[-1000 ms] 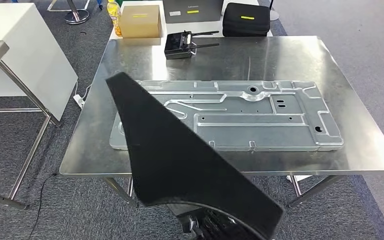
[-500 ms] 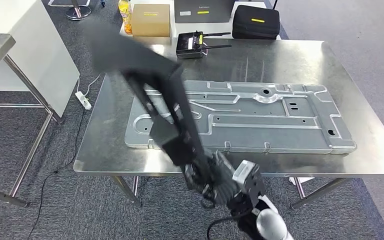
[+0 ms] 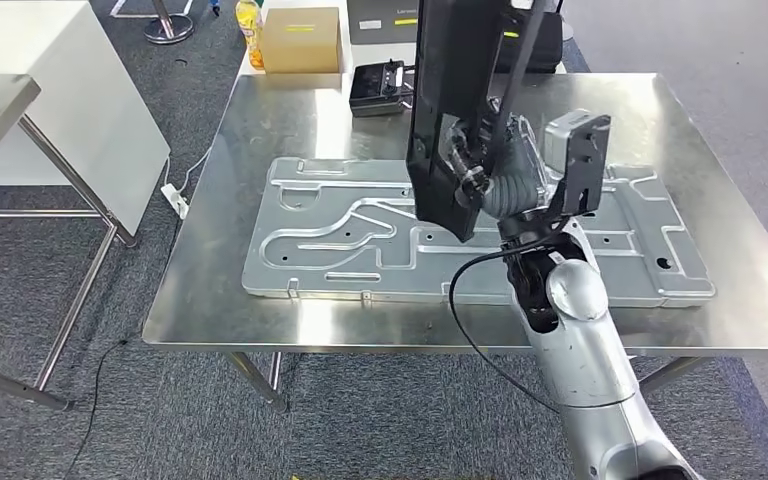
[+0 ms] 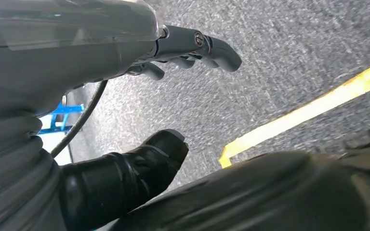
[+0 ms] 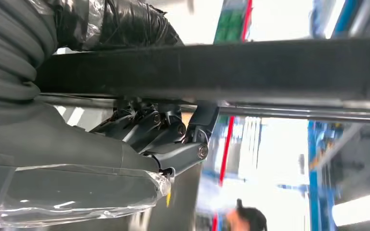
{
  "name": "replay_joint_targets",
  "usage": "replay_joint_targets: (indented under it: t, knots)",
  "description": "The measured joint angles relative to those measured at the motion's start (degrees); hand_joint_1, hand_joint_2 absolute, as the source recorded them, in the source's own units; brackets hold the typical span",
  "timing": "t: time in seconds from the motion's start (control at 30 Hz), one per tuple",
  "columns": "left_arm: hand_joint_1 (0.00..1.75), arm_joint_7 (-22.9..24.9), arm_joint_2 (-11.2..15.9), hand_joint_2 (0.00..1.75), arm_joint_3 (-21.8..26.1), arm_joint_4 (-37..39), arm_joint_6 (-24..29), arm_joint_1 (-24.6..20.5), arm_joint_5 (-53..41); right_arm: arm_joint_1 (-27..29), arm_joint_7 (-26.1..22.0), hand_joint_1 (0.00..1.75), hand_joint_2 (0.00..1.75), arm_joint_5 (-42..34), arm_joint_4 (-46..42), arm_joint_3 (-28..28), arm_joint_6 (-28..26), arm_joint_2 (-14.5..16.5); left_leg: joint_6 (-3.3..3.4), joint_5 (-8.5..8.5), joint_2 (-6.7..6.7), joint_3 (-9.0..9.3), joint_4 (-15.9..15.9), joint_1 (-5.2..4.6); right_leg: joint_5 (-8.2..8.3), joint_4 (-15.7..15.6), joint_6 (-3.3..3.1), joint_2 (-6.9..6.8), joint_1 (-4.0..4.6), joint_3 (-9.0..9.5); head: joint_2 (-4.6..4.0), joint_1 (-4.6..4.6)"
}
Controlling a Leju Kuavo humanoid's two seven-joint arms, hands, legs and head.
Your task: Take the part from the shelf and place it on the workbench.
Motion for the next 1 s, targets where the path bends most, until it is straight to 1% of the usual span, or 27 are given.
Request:
replay_joint_targets:
  t: [0.03, 0.07, 0.1, 0.13, 0.17, 0.23, 0.27, 0.3, 0.33, 0.4, 0.43, 0.47, 0.5, 0.53, 0.57, 0.6, 0.63, 0.67, 0.7, 0.77, 0.8, 0.83, 0.87, 0.9, 0.93, 0.97, 1.0]
  knots:
    - [0.0, 0.0, 0.09, 1.75, 0.17, 0.0, -0.04, 0.08, 0.01, -0.93, 0.49, 1.75, 1.75, 5.46, 0.64, 0.56, -2.3, 0.13, -0.12, 2.26, 0.14, 1.57, -3.82, 0.19, -0.28, 0.27, 0.2, 0.0, -0.09, 0.07, 0.0, 0.0]
    - [0.0, 0.0, 0.16, 1.75, 0.34, 0.01, -0.12, 0.13, 0.01, -1.8, 1.14, 1.75, 1.75, 12.23, 1.25, 1.43, -4.81, 0.29, -0.18, 3.75, 0.27, 3.23, -7.42, 0.25, -0.58, 0.54, 0.47, 0.0, -0.07, 0.06, 0.0, -0.01]
    - [0.0, 0.0, 0.22, 1.75, 0.48, 0.02, -0.22, 0.16, 0.0, -2.63, 1.91, 1.75, 1.75, 19.31, 1.84, 2.46, -7.14, 0.48, -0.08, 4.85, 0.33, 4.68, -10.66, 0.24, -0.85, 0.87, 0.74, 0.02, -0.03, -0.02, 0.0, 0.01]
    - [0.0, 0.01, 0.26, 1.75, 0.56, 0.03, -0.34, 0.19, -0.03, -3.27, 2.7, 1.75, 1.75, 25.89, 2.45, 3.53, -8.94, 0.7, 0.17, 5.0, 0.35, 5.37, -12.27, 0.17, -0.99, 1.04, 1.0, 0.04, 0.05, -0.13, 0.0, 0.03]
    - [0.0, 0.05, 0.28, 1.75, 0.6, 0.04, -0.45, 0.19, -0.07, -3.78, 3.53, 1.75, 1.75, 32.14, 3.23, 4.72, -10.53, 0.95, 0.5, 4.66, 0.29, 5.52, -12.55, 0.02, -1.0, 1.04, 1.26, 0.06, 0.16, -0.23, 0.0, 0.03]
    - [0.0, 0.13, 0.3, 1.75, 0.62, 0.04, -0.61, 0.17, -0.15, -4.46, 4.87, 1.75, 1.75, 41.22, 4.83, 6.96, -12.68, 1.37, 1.34, 4.73, 0.14, 5.55, -12.81, -0.01, -1.02, 0.84, 1.84, 0.01, 0.12, -0.2, 0.01, 0.05]
    - [0.0, 0.15, 0.31, 1.75, 0.63, 0.04, -0.65, 0.16, -0.18, -4.64, 5.21, 1.75, 1.75, 43.69, 5.56, 7.87, -13.25, 1.54, 1.7, 4.82, 0.07, 5.7, -13.03, 0.07, -1.33, 1.11, 2.12, -0.01, 0.07, -0.27, 0.01, 0.04]
    - [0.0, 0.15, 0.31, 1.75, 0.63, 0.04, -0.67, 0.15, -0.19, -4.84, 5.37, 1.75, 1.75, 44.71, 6.08, 8.47, -13.53, 1.64, 2.05, 4.91, 0.01, 5.85, -13.28, 0.17, -2.05, 2.2, 2.39, -0.01, 0.02, -0.75, 0.01, 0.05]
    - [0.0, 0.15, 0.31, 1.75, 0.64, 0.04, -0.68, 0.14, -0.2, -5.15, 5.44, 1.75, 1.75, 45.14, 6.65, 8.98, -13.81, 1.73, 2.4, 4.99, -0.03, 5.99, -13.51, 0.29, -3.19, 4.29, 2.6, 0.05, -0.02, -1.77, 0.01, 0.05]
    - [0.0, 0.15, 0.32, 1.75, 0.65, 0.04, -0.68, 0.14, -0.22, -5.77, 5.46, 1.75, 1.75, 45.41, 7.83, 9.76, -14.27, 1.8, 2.8, 4.95, -0.07, 6.07, -13.57, 0.22, -5.9, 10.94, 2.78, 0.2, -0.03, -5.31, 0.0, 0.06]
    - [0.0, 0.15, 0.34, 1.75, 0.65, 0.04, -0.69, 0.14, -0.27, -5.94, 5.61, 1.75, 1.75, 45.93, 8.46, 10.13, -14.54, 1.83, 2.96, 4.89, -0.1, 6.11, -13.56, 0.16, -6.62, 13.89, 2.79, 0.27, -0.04, -7.08, 0.0, 0.05]
    - [0.0, 0.15, 0.36, 1.75, 0.65, 0.04, -0.72, 0.15, -0.38, -6.02, 6.03, 1.75, 1.75, 47.51, 9.12, 10.57, -14.79, 1.82, 3.01, 4.83, -0.15, 6.19, -13.56, 0.09, -6.41, 15.37, 2.72, 0.3, -0.02, -8.2, 0.0, 0.06]
    - [0.0, 0.15, 0.38, 1.75, 0.65, 0.04, -0.75, 0.16, -0.52, -6.11, 6.67, 1.75, 1.75, 50.08, 9.86, 11.12, -15.16, 1.82, 3.04, 4.76, -0.24, 6.28, -13.55, 0.02, -5.2, 14.88, 2.55, 0.32, 0.0, -8.38, 0.0, 0.07]
    - [0.0, 0.15, 0.4, 1.75, 0.65, 0.04, -0.78, 0.15, -0.77, -6.25, 7.5, 1.75, 1.75, 54.01, 10.68, 11.76, -15.84, 1.85, 3.02, 4.7, -0.34, 6.4, -13.55, -0.05, -3.25, 12.45, 2.28, 0.34, 0.06, -7.55, 0.0, 0.06]
    - [0.0, 0.16, 0.4, 1.75, 0.62, 0.04, -0.81, 0.15, -1.02, -6.5, 8.35, 1.75, 1.75, 58.69, 11.75, 12.48, -16.74, 1.97, 2.95, 4.64, -0.43, 6.52, -13.55, -0.11, -1.07, 8.78, 1.86, 0.39, 0.2, -6.04, 0.0, 0.07]
    - [0.0, 0.17, 0.38, 1.75, 0.59, 0.05, -0.86, 0.12, -1.24, -6.85, 9.08, 1.75, 1.75, 63.02, 12.87, 13.09, -17.7, 2.14, 2.81, 4.55, -0.48, 6.54, -13.52, -0.26, 0.39, 5.26, 1.44, 0.43, 0.42, -4.45, 0.0, 0.05]
    - [0.0, 0.2, 0.37, 1.75, 0.56, 0.05, -0.9, 0.09, -1.5, -7.27, 9.89, 1.75, 1.75, 67.59, 14.36, 13.76, -18.81, 2.47, 2.6, 4.51, -0.51, 6.51, -13.49, -0.35, 1.25, 2.63, 1.12, 0.46, 0.63, -3.28, 0.0, 0.05]
    - [0.0, 0.25, 0.35, 1.75, 0.52, 0.06, -0.95, 0.05, -1.72, -7.66, 10.74, 1.75, 1.75, 71.67, 16.02, 14.37, -19.92, 2.87, 2.36, 4.49, -0.51, 6.46, -13.48, -0.37, 1.48, 1.13, 0.89, 0.48, 0.85, -2.62, 0.0, 0.04]
    - [0.0, 0.28, 0.33, 1.75, 0.49, 0.07, -1.0, 0.0, -1.99, -7.99, 11.63, 1.75, 1.75, 75.46, 17.76, 14.9, -21.04, 3.24, 2.06, 4.49, -0.51, 6.41, -13.51, -0.37, 1.27, 0.74, 0.8, 0.48, 1.01, -2.45, 0.0, 0.04]
    - [0.0, 0.33, 0.36, 1.75, 0.35, 0.07, -1.02, -0.09, -2.48, -8.4, 13.31, 1.75, 1.75, 82.73, 21.69, 15.69, -23.37, 3.97, 1.46, 4.39, -0.5, 6.5, -13.53, -0.23, 1.46, 0.23, 0.53, 0.42, 0.87, -2.2, 0.0, 0.04]
    - [0.0, 0.33, 0.38, 1.75, 0.25, 0.07, -1.03, -0.1, -2.73, -8.57, 14.02, 1.75, 1.75, 85.66, 23.62, 15.92, -24.34, 4.3, 1.17, 3.88, -0.45, 6.31, -12.92, -0.23, 1.61, -0.17, 0.27, 0.34, 0.66, -1.93, 0.0, 0.03]
    - [0.0, 0.32, 0.4, 1.75, 0.15, 0.07, -1.03, -0.12, -2.9, -8.7, 14.64, 1.75, 1.75, 88.19, 25.45, 16.11, -25.2, 4.64, 0.89, 2.88, -0.37, 5.66, -11.4, -0.22, 1.78, -0.56, 0.02, 0.26, 0.43, -1.68, 0.0, 0.0]
    - [0.0, 0.28, 0.43, 1.75, 0.06, 0.07, -1.03, -0.11, -3.06, -8.75, 15.16, 1.75, 1.75, 90.16, 27.05, 16.25, -25.97, 4.92, 0.66, 1.31, -0.26, 4.36, -8.61, -0.13, 1.88, -0.79, -0.15, 0.18, 0.3, -1.48, 0.0, -0.03]
    - [0.0, 0.24, 0.43, 1.75, -0.03, 0.07, -1.03, -0.1, -3.17, -8.79, 15.55, 1.75, 1.75, 91.56, 28.55, 16.4, -26.68, 5.13, 0.42, -0.49, -0.16, 2.56, -4.9, -0.08, 1.88, -0.85, -0.29, 0.16, 0.28, -1.45, 0.0, -0.04]
    - [0.0, 0.19, 0.43, 1.75, -0.14, 0.07, -1.03, -0.1, -3.21, -8.78, 15.77, 1.75, 1.75, 92.48, 29.89, 16.55, -27.22, 5.27, 0.19, -1.89, -0.1, 0.73, -1.3, 0.0, 1.85, -0.83, -0.31, 0.13, 0.28, -1.45, 0.0, -0.05]
    - [0.0, 0.15, 0.44, 1.75, -0.26, 0.07, -1.03, -0.08, -3.22, -8.77, 15.91, 1.75, 1.75, 93.02, 31.16, 16.69, -27.59, 5.37, -0.04, -2.46, -0.05, -0.6, 1.22, 0.08, 1.8, -0.79, -0.31, 0.11, 0.27, -1.45, 0.0, -0.04]
    - [0.0, 0.13, 0.46, 1.75, -0.39, 0.07, -1.03, -0.06, -3.23, -8.77, 16.12, 1.75, 1.75, 93.29, 32.39, 16.83, -27.74, 5.46, -0.24, -1.88, -0.01, -0.96, 1.65, 0.18, 1.71, -0.69, -0.25, 0.1, 0.23, -1.44, 0.0, -0.04]
